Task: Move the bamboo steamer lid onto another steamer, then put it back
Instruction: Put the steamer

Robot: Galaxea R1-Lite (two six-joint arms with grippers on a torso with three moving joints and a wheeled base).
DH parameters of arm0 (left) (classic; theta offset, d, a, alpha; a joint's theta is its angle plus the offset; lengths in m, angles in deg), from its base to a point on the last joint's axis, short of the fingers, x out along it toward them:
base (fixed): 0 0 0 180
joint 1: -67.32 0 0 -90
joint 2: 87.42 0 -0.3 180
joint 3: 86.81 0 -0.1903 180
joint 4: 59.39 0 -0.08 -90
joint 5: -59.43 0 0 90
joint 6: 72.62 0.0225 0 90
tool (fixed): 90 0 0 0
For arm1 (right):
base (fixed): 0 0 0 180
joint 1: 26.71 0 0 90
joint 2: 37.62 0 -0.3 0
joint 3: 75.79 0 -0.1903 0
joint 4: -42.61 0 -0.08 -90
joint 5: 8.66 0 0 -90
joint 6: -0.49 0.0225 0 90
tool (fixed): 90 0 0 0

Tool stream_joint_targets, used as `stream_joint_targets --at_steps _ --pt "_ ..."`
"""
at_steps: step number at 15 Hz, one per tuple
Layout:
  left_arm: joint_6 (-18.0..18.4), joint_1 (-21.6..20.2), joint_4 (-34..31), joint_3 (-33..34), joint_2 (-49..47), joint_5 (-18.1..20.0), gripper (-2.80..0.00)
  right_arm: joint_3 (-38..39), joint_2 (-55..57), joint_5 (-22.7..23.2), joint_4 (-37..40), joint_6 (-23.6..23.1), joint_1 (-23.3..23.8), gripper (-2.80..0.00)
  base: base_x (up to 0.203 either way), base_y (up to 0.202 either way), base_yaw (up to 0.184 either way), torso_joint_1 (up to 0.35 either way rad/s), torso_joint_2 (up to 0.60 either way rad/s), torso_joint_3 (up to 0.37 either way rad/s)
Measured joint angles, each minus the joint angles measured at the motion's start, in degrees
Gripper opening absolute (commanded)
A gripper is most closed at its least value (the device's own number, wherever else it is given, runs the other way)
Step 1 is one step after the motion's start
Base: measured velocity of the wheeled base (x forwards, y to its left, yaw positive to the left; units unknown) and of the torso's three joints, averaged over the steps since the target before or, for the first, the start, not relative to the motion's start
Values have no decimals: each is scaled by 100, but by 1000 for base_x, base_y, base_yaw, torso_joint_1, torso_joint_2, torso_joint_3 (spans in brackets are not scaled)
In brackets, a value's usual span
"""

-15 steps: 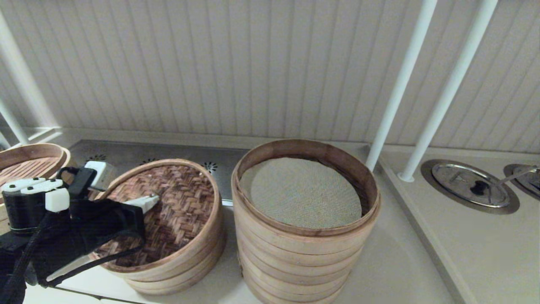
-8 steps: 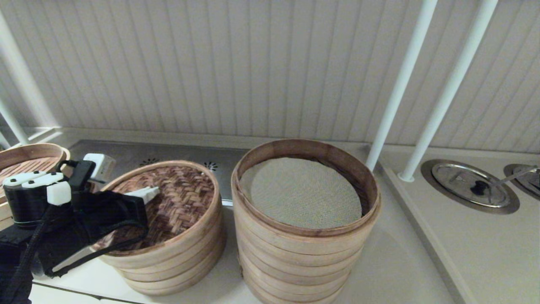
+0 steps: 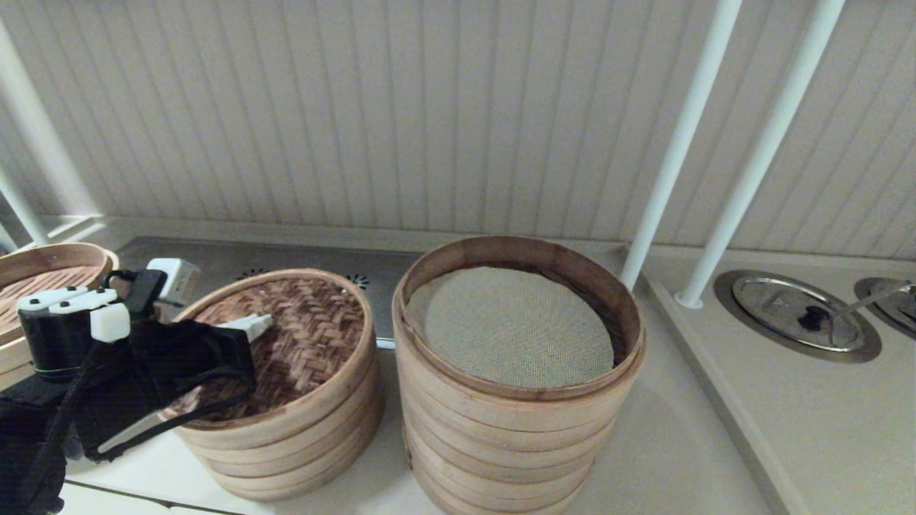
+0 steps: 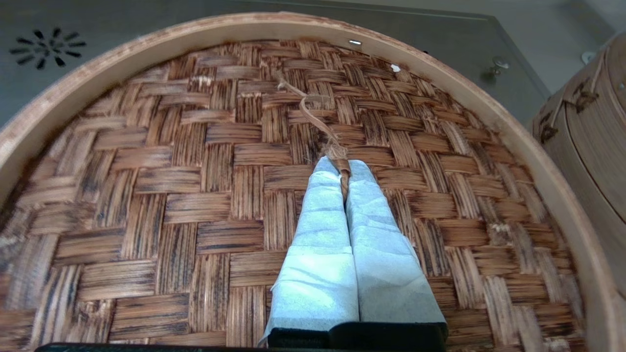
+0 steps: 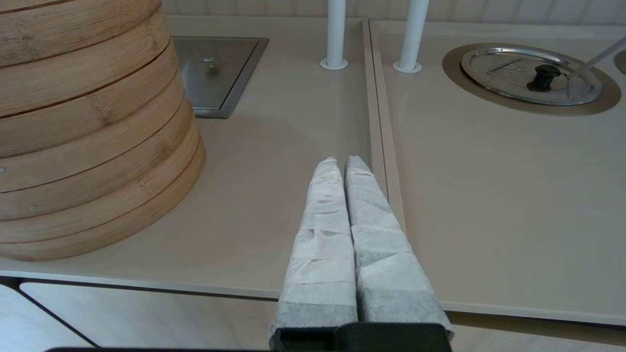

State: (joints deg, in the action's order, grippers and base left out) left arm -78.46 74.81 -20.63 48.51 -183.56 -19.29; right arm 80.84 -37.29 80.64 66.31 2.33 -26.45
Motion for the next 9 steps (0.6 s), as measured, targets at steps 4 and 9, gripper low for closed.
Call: stream_joint_targets --at_steps 4,9 --pt "-90 -24 17 -95 -107 0 -280 0 0 2 2 0 0 -280 0 0 0 0 0 0" --pt "-205 -81 13 -106 -133 15 -280 0 0 2 2 0 0 -280 0 0 0 0 0 0"
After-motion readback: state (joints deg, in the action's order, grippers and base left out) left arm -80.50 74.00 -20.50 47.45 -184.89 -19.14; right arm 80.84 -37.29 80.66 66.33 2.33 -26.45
